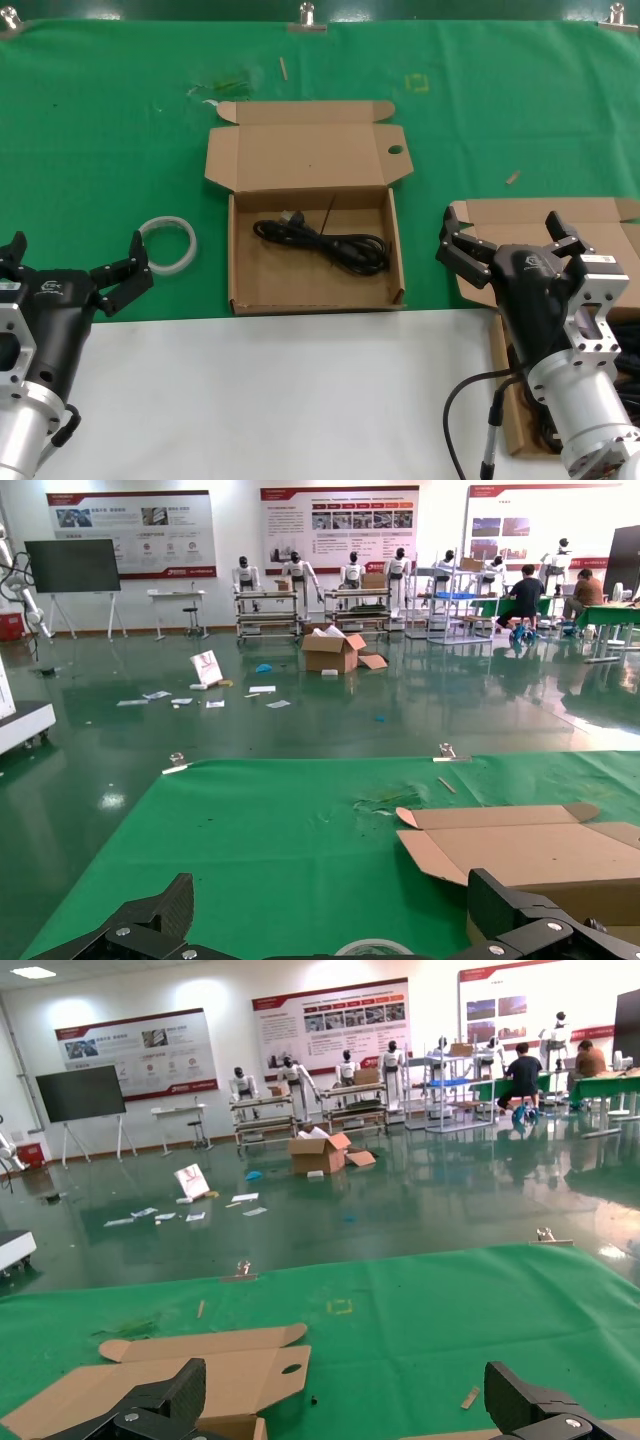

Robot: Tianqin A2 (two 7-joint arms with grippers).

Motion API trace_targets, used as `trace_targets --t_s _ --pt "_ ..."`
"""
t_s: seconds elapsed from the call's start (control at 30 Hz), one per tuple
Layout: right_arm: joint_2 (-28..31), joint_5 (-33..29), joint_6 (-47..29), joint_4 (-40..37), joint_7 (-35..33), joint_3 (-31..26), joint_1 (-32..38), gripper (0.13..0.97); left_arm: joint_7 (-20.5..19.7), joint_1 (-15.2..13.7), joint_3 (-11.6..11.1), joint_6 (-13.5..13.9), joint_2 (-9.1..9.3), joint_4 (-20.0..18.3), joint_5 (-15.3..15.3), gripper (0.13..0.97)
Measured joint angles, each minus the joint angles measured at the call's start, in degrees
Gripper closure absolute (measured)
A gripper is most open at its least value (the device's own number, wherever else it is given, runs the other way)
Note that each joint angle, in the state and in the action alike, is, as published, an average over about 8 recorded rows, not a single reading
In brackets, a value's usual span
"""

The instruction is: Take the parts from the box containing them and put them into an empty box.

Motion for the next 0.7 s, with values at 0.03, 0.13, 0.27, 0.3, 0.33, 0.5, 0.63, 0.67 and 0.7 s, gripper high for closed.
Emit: trace_targets --t_s 0.03,0.13,0.27,0.3,0.33,0.5,0.63,0.67,0.7 --pt "0.0 0.0 0.0 0.0 0.0 0.0 0.0 0.129 0.0 0.0 0.0 0.0 0.0 0.0 0.0 0.132" --pt "0.0 0.0 0.0 0.0 0.0 0.0 0.0 0.129 0.0 0.0 0.0 0.0 0.0 0.0 0.0 0.132" --pt "0.0 0.0 0.0 0.0 0.0 0.0 0.0 0.129 0.0 0.0 0.0 0.0 0.0 0.0 0.0 0.132" --pt "0.0 0.0 0.0 0.0 0.0 0.0 0.0 0.129 0.0 0.0 0.0 0.0 0.0 0.0 0.0 0.132" --pt "0.0 0.0 0.0 0.0 0.0 0.0 0.0 0.129 0.0 0.0 0.0 0.0 0.0 0.0 0.0 0.132" --pt "0.0 0.0 0.0 0.0 0.0 0.0 0.0 0.129 0.0 0.0 0.0 0.0 0.0 0.0 0.0 0.132" --pt "0.0 0.0 0.0 0.0 0.0 0.0 0.0 0.129 0.0 0.0 0.0 0.0 0.0 0.0 0.0 0.132" --pt "0.0 0.0 0.0 0.0 0.0 0.0 0.0 0.129 0.0 0.0 0.0 0.0 0.0 0.0 0.0 0.132" --pt "0.0 0.0 0.0 0.0 0.0 0.0 0.0 0.129 0.0 0.0 0.0 0.0 0.0 0.0 0.0 0.132"
